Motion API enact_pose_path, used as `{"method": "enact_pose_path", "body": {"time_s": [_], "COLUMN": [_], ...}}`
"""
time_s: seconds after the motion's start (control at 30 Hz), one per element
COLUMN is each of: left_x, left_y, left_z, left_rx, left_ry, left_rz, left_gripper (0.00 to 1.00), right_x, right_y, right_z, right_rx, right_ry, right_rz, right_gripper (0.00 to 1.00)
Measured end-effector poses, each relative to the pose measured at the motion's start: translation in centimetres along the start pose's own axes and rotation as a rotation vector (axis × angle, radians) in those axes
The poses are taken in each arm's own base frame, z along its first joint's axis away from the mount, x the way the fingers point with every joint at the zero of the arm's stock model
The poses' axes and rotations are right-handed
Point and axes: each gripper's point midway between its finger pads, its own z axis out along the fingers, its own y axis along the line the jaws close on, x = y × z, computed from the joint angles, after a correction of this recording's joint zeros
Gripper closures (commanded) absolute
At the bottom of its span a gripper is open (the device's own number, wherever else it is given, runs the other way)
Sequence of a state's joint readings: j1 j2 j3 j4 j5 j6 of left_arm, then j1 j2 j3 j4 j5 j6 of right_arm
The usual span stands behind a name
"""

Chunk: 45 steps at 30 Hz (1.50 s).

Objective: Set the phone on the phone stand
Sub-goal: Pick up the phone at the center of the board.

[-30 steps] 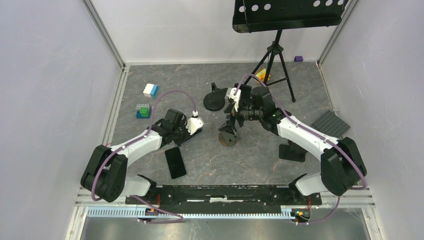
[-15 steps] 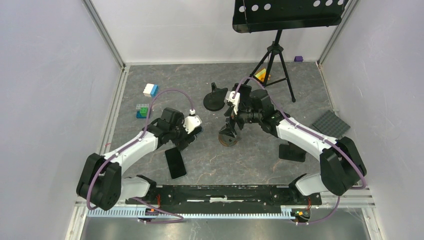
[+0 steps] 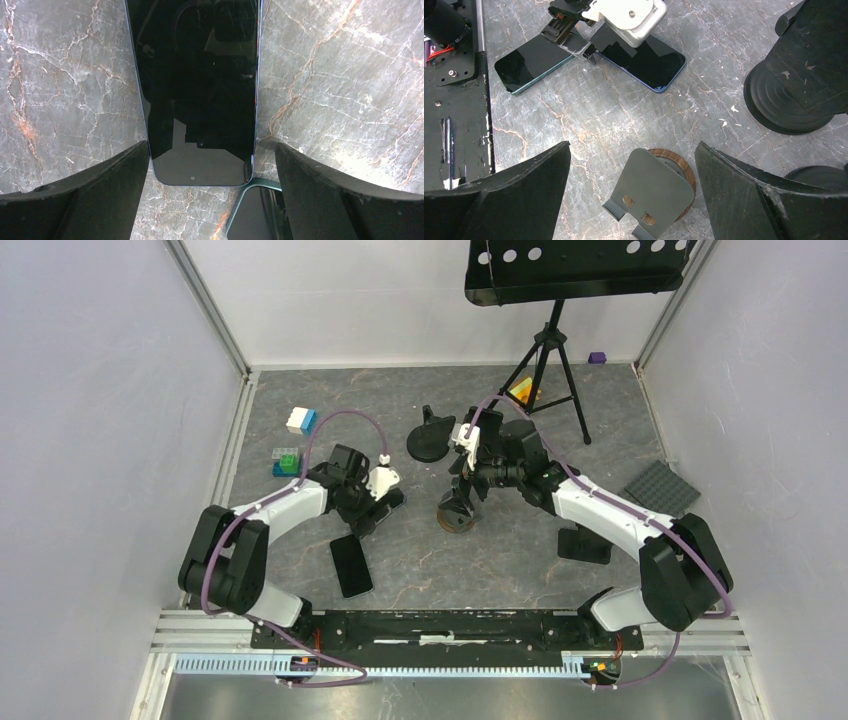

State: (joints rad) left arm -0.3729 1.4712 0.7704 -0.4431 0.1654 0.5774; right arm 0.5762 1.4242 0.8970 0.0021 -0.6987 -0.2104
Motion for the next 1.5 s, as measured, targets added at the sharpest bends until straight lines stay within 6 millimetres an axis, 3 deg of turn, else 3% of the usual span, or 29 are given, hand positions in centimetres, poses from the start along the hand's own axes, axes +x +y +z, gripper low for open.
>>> {"method": "enact_pose_path", "body": {"time_s": [0.13,0.43,0.57,0.8,1.1,1.5], "left_x": [0.0,-0.7,-0.7,-0.5,0.6,1.9], "left_y": [0.1,-0.2,-0.1,-0.4,-0.8,-1.2], "left_z": [0.3,1.0,1.0,0.6,-0.4,-1.6], "left_rx": [0.003,0.062,0.059,0.030,-0.003,-0.084], "left_ry": [0.006,0.011,0.010,-0.034,-0.075,-0.163], "left_rz": [-0.002,0.011,0.015,0.038,0.145,0.240], "left_gripper": [0.03,0.59,0.75,0.86,0.96,0.98], "right_x": [0.4,0.6,0.6,0.7,0.5,3.1], "right_y": [0.1,0.2,0.3,0.9,4.5,1.2], "right_z": [0.0,0.0,0.0,1.0,4.5,7.9], "right_rx": [-0.003,-0.005,-0.010,-0.052,-0.139,-0.008], "right_ry": [0.008,0.015,0.014,0.028,0.077,0.181], "right_rz": [0.003,0.008,0.009,0.022,-0.017,0.086], "right_gripper": [0.02,0.02,0.02,0.02,0.02,0.04]}}
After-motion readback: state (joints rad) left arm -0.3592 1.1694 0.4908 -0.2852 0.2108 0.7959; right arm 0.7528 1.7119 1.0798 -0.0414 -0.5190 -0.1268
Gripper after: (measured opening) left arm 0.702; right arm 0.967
